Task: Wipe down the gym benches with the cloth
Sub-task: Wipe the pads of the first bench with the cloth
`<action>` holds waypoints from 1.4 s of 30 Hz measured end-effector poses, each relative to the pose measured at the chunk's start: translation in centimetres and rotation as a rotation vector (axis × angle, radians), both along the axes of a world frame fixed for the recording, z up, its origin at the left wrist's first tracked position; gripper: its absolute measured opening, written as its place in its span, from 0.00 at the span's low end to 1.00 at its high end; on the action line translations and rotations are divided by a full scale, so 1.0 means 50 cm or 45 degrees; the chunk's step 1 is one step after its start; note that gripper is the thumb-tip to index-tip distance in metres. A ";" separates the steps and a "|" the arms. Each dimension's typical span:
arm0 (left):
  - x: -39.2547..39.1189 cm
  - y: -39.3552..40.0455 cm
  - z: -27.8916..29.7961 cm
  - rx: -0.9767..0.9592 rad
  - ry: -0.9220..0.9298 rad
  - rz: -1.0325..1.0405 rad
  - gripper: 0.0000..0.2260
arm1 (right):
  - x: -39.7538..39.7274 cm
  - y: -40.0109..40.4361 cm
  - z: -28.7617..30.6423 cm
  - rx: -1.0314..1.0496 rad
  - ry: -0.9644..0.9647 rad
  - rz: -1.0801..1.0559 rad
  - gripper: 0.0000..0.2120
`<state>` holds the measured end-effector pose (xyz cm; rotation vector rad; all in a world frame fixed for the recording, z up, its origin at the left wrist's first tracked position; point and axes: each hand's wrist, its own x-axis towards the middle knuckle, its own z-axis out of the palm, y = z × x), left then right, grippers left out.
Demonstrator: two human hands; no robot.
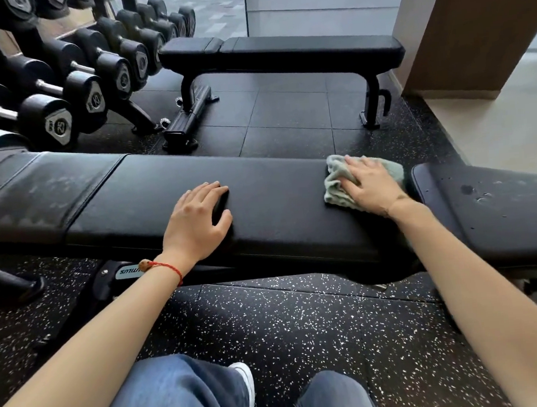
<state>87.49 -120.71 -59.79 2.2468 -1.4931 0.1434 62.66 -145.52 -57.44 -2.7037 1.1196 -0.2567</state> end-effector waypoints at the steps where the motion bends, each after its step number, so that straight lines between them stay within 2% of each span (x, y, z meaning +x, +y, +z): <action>1: 0.001 0.001 0.001 0.003 0.009 -0.001 0.29 | 0.025 0.006 0.001 -0.025 0.043 0.009 0.29; 6: 0.008 -0.001 0.005 -0.002 0.038 -0.022 0.30 | 0.026 0.183 0.001 -0.007 -0.101 0.514 0.32; 8: 0.017 0.004 0.005 -0.024 0.032 0.009 0.28 | 0.027 0.217 -0.008 0.008 -0.087 0.636 0.29; 10: 0.033 0.012 0.004 -0.026 0.030 0.083 0.26 | 0.074 0.180 -0.001 0.028 -0.080 0.606 0.25; 13: 0.049 0.023 0.001 -0.032 0.030 0.192 0.26 | 0.191 0.091 0.013 0.004 0.070 0.278 0.24; 15: 0.052 0.023 -0.003 -0.042 0.032 0.205 0.25 | 0.262 0.075 0.016 -0.027 0.131 0.191 0.25; 18: 0.055 0.023 -0.006 -0.063 0.036 0.210 0.25 | 0.288 0.160 0.004 -0.032 0.103 0.445 0.25; 21: 0.058 0.023 -0.008 -0.068 0.022 0.211 0.25 | 0.190 0.250 0.004 0.009 0.014 0.748 0.26; 23: 0.059 0.022 -0.008 -0.076 0.020 0.205 0.25 | 0.101 0.269 -0.001 -0.025 -0.016 0.823 0.29; 26: 0.052 0.017 -0.009 -0.095 0.016 0.220 0.24 | 0.022 0.270 -0.017 -0.262 0.004 0.736 0.32; 28: 0.046 0.013 -0.009 -0.105 0.023 0.239 0.24 | 0.051 0.297 -0.025 -0.388 0.042 0.675 0.33; 32: 0.032 0.014 -0.006 -0.098 0.068 0.267 0.25 | 0.104 0.334 -0.044 -0.428 0.037 0.631 0.33; 35: 0.015 0.016 -0.007 -0.102 0.078 0.277 0.24 | 0.006 0.304 -0.048 -0.477 0.033 0.583 0.32; 39: -0.029 -0.010 0.008 -0.044 0.048 0.152 0.25 | -0.148 0.248 -0.032 -0.383 -0.096 0.391 0.30; 42: -0.091 -0.048 0.012 0.016 0.016 -0.020 0.26 | -0.193 0.194 -0.015 -0.126 -0.234 0.320 0.28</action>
